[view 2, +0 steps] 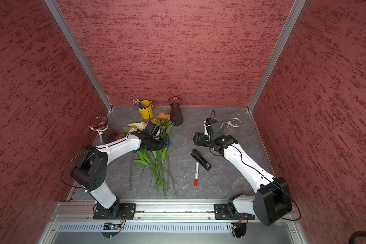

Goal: Arrange the flowers in different vases according to their variety
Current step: Pick up the flower at the center of the board, then insert the flower into the vase.

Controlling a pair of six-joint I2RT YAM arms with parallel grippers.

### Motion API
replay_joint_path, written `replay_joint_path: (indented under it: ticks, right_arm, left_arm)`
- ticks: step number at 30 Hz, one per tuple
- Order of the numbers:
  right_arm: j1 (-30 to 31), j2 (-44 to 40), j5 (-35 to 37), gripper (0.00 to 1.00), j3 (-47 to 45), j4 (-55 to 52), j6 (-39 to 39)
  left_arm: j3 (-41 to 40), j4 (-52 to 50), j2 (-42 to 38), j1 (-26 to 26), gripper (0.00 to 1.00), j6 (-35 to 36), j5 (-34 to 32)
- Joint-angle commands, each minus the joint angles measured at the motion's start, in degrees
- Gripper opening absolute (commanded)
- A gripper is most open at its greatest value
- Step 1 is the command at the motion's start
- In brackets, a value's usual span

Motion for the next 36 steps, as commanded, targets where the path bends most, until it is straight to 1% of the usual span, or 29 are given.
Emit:
replay_joint_path:
  ticks: [1,7,12,15,18,20,22,25,33,36]
  right_arm:
    - [0.47,-0.66,-0.48,0.80,-0.61,0.24,-0.16]
    - [0.46,-1.22,-0.66,0.80,-1.23,0.37,-0.10]
    - [0.47,-1.54,-1.31,0.80,-1.40,0.65,0.34]
    - [0.46,-1.87,-2.10,0.81,-1.49,0.85,0.17]
    - [0.47,-2.34,-2.20,0.81,-1.72,0.87,0.17]
    - [0.47,-2.73,-2.03,0.81,-1.99,0.70,0.51]
    - [0.47,-3.12,-2.12,0.81,-2.35,0.93,0.97]
    - [0.46,-3.56,-2.29,0.81,-3.04,1.32,1.85]
    - [0.44,-3.34,-2.55,0.81,-3.25,2.36,3.02]
    - [0.42,-2.61,-2.91,0.81,-1.67,1.01,2.73]
  left_arm:
    - [2.45,-1.05,-3.52,-0.27,0.00,0.19,-1.05]
    - [3.58,-4.47,-9.69,-0.27,0.00,-0.04,-2.95]
    - [7.29,-8.05,-13.62,-0.49,0.00,0.78,-4.09]
    - [14.26,-10.56,-14.64,-0.88,0.00,3.96,-5.72]
    - [25.92,-13.55,-12.79,-0.79,0.00,9.69,-7.84]
    - [33.81,-12.74,-10.42,-0.50,0.00,13.64,-9.32]
    - [38.55,-8.28,-8.51,-0.27,0.00,17.48,-10.01]
    - [41.86,1.48,-5.74,0.42,0.00,20.98,-12.36]
    - [42.44,29.94,4.02,3.84,0.00,21.75,-12.10]
    - [46.00,35.84,8.84,6.14,0.00,19.66,-9.42]
